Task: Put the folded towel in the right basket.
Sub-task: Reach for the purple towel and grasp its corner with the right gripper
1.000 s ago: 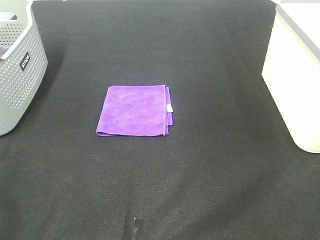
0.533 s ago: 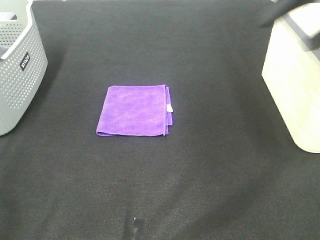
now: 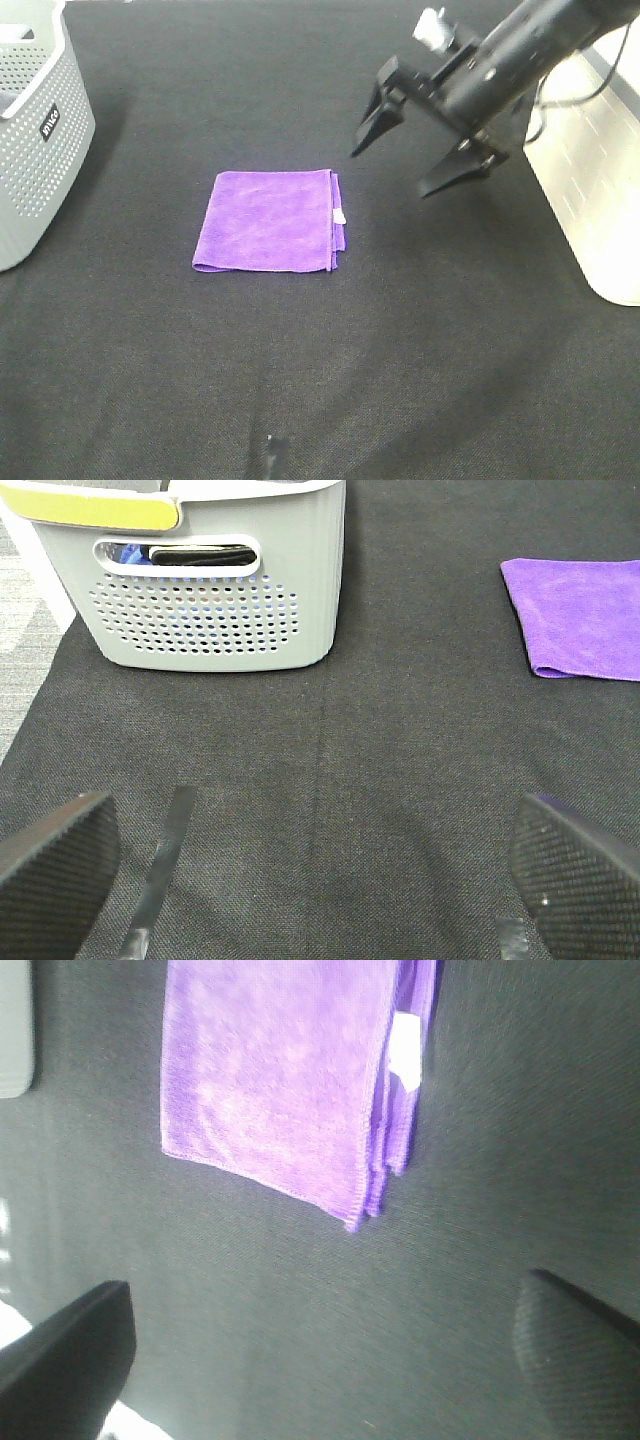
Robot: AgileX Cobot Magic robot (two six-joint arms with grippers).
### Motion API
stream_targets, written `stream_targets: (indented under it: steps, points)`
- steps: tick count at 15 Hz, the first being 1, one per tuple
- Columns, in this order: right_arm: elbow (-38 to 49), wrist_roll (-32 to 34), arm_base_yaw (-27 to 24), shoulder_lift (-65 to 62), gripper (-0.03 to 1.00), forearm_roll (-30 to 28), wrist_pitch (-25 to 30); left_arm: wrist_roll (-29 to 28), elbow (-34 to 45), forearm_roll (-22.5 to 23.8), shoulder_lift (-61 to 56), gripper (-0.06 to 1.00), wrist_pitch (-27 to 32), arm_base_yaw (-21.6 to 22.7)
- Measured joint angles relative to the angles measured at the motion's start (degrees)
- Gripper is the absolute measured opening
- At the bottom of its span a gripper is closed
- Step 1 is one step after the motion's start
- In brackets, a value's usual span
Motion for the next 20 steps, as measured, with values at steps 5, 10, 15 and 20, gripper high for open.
stream_targets:
  steps: [5, 10, 15, 20]
  points:
    - [-10.4, 0.7, 3.2, 13.5, 0.96, 1.0, -5.8, 0.0, 0.0, 0.0, 0.0, 0.99, 0.0, 0.0]
    - [-13.2, 1.5, 3.1, 18.2, 0.94, 1.1, -7.4, 0.0, 0.0, 0.0, 0.0, 0.99, 0.0, 0.0]
    - [-13.9, 2.6, 5.2, 20.0, 0.86, 2.1, -9.3, 0.0, 0.0, 0.0, 0.0, 0.99, 0.0, 0.0]
    - [-16.9, 2.9, 12.7, 23.9, 0.66, 5.2, -12.4, 0.0, 0.0, 0.0, 0.0, 0.99, 0.0, 0.0]
